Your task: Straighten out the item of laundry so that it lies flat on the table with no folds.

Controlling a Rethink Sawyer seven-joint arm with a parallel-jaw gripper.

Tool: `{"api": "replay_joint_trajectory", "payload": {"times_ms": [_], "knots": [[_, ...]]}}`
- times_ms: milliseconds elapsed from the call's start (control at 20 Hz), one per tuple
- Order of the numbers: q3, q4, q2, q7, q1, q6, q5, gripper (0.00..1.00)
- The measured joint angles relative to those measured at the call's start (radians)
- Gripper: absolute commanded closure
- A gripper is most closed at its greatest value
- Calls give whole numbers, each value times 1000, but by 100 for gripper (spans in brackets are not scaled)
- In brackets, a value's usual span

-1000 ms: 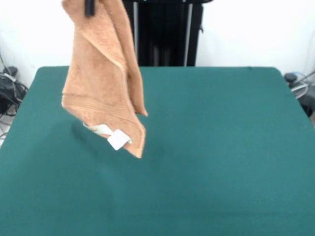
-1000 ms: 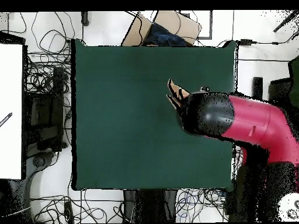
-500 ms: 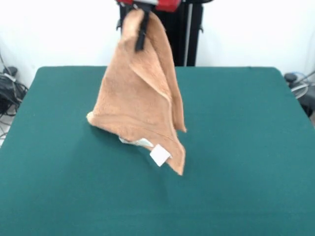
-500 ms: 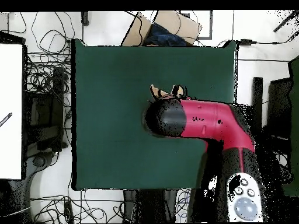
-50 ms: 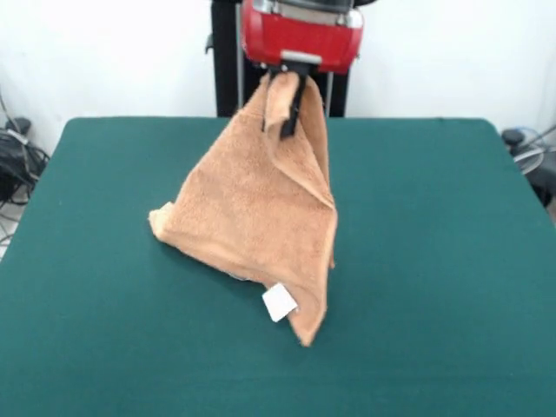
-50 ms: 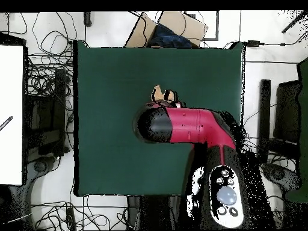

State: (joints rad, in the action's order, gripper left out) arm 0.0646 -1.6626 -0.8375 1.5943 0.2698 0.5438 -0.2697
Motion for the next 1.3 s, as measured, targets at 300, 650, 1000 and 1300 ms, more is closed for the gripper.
{"api": "replay_joint_trajectory", "payload": {"times_ms": [300,650,1000,1300], "knots": [[-33,-7,23,3,-41,-2,36,100],[-125,-60,12,44,-154,-1,94,100],[-185,-140,-21,152,-275,-2,174,100],[-198,-190,-43,209,-305,-2,234,100]]}}
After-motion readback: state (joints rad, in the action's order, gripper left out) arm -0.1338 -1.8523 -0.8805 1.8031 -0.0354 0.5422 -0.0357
